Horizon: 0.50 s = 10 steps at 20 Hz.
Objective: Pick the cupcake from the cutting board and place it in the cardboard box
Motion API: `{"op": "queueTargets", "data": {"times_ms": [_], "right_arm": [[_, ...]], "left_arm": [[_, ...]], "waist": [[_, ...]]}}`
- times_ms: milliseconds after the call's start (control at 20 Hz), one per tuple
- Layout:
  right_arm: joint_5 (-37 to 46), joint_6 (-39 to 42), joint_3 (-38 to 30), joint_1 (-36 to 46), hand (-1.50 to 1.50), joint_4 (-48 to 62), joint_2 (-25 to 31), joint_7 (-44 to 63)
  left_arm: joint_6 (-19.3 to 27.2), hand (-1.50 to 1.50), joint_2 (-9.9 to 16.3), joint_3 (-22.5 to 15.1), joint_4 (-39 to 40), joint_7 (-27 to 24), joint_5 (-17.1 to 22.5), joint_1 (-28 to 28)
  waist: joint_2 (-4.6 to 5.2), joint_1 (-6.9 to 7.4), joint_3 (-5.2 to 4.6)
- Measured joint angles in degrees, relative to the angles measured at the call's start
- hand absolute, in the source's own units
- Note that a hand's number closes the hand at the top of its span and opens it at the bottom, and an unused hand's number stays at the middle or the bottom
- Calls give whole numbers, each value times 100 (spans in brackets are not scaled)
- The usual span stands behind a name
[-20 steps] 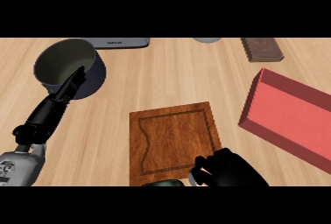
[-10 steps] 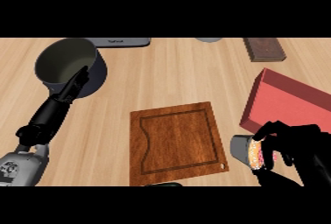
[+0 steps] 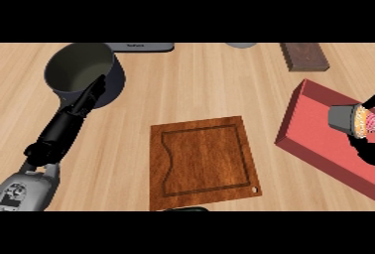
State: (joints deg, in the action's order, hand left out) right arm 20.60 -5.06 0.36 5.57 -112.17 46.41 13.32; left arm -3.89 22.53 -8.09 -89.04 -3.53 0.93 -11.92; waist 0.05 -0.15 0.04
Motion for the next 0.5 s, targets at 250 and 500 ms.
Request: {"op": "queueTargets", "data": {"times_ms": [250,500], "right_arm": [[-61,680,-113,385,150,1360,426,-547],[-122,1476,-13,625,150,2584,728,-1167]], "left_arm": [[-84,0,-55,11,73,35,-25,-157],[-137,0,-95,49,149,-112,-75,-135]], "waist": [[24,87,-2],[32,122,0]]}}
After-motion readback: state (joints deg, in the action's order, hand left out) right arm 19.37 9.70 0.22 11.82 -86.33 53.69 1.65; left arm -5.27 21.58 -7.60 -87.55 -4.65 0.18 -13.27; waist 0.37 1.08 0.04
